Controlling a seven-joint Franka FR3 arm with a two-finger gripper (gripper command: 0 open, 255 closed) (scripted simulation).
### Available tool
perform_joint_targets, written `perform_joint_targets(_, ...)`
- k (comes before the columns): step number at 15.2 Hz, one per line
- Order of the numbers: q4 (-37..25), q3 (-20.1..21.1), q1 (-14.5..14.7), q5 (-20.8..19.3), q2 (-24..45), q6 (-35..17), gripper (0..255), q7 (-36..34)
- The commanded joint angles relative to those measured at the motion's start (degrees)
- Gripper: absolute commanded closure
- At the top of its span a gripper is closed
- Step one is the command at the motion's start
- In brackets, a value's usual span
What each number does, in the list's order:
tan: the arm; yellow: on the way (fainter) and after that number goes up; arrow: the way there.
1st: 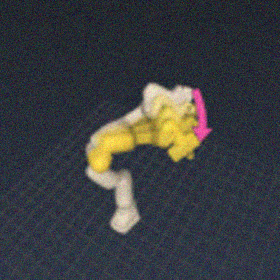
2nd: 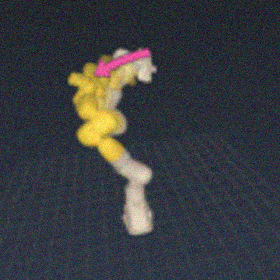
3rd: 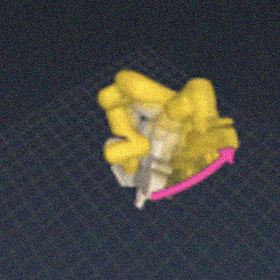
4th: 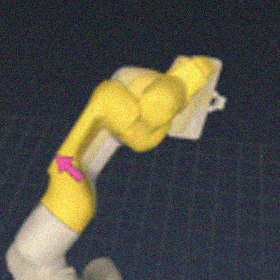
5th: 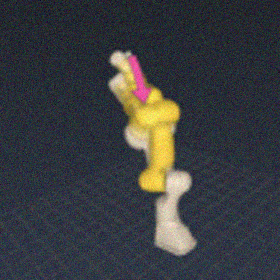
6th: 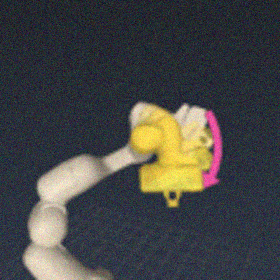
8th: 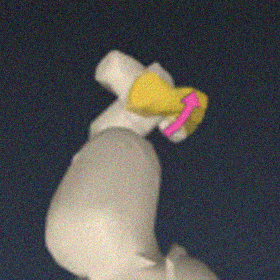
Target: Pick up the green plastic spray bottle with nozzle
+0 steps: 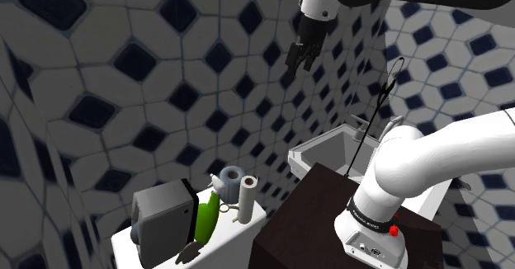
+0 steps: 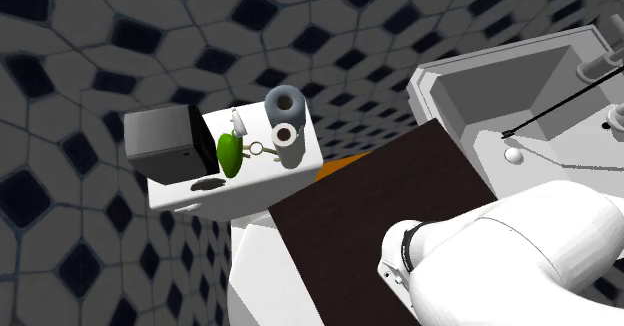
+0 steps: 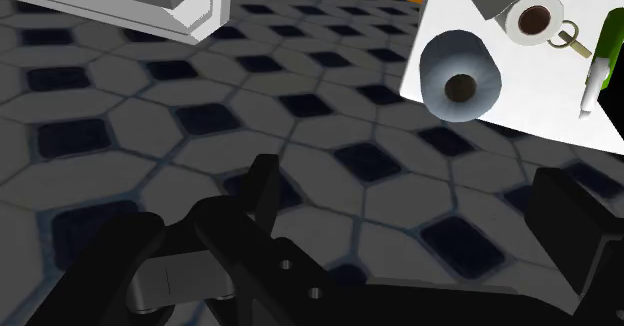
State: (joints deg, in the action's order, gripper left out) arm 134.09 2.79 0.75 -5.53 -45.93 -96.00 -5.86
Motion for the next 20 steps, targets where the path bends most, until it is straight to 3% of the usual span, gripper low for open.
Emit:
perform_joint_targets(1, 0.0, 0.0, 0.0, 0.0, 0.0, 0.0, 0, 0.0)
perform_joint_targets(11, 13.22, 0.88, 5.09, 4.47, 5.52, -19.14, 0, 2.1)
perform_joint_targets(20, 19.71, 2.28, 10.46, 9.09, 17.52, -38.16, 0, 5.14)
